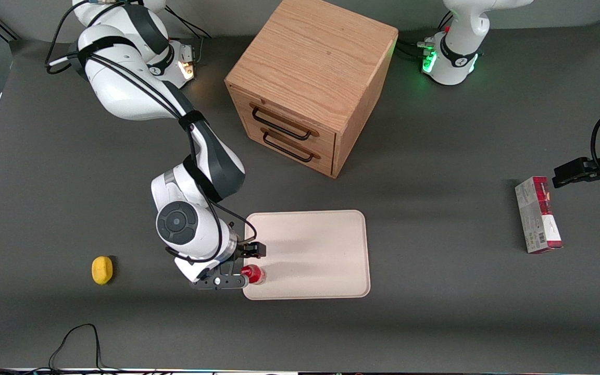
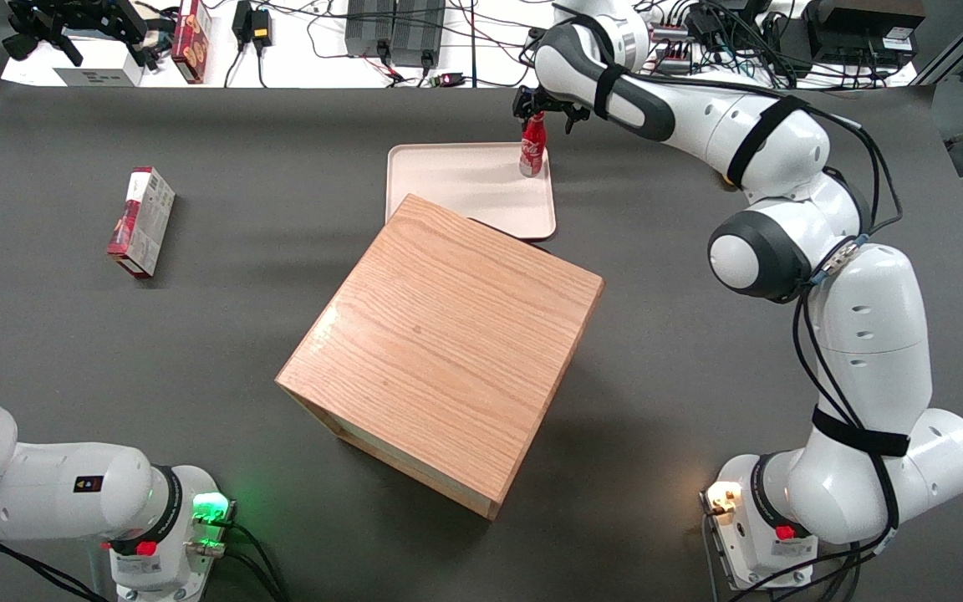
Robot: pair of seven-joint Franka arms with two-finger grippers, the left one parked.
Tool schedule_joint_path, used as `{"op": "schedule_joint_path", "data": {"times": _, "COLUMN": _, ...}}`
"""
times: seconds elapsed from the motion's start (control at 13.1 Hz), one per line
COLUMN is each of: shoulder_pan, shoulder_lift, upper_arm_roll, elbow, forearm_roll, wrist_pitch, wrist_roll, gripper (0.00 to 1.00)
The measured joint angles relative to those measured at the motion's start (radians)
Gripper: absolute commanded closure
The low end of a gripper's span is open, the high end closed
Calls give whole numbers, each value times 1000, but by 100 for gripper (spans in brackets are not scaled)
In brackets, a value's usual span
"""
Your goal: Place coke bottle on tray
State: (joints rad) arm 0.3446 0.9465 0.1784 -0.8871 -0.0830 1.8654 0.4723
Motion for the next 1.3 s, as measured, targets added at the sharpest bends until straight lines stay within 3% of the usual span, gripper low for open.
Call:
{"op": "schedule_joint_path", "data": {"times": 0.46, "shoulder_pan": 0, "shoulder_lift": -1, "upper_arm_roll": 0, "elbow": 3, "forearm_roll": -2, "wrist_pitch": -13, "wrist_roll": 0, "gripper": 0}}
{"op": "schedule_joint_path", "data": {"times": 0.84, "shoulder_pan": -21, "shoulder_lift": -109, "upper_arm_roll": 0, "elbow": -2, "forearm_roll": 0, "wrist_pitch": -248, "wrist_roll": -33, "gripper": 0}}
{"op": "schedule_joint_path", "data": {"times": 0.99, "shoulder_pan": -84, "shoulder_lift": -263, "upper_arm_roll": 1, "elbow": -151, "forearm_roll": 8, "wrist_pitch": -258, "wrist_roll": -120, "gripper": 0}}
{"op": "schedule_joint_path", "data": {"times": 1.3, "shoulder_pan": -230, "shoulder_lift": -671, "upper_arm_roll": -9, "elbow": -606, "forearm_roll": 60, "wrist_pitch": -225, "wrist_roll": -302, "gripper": 0}}
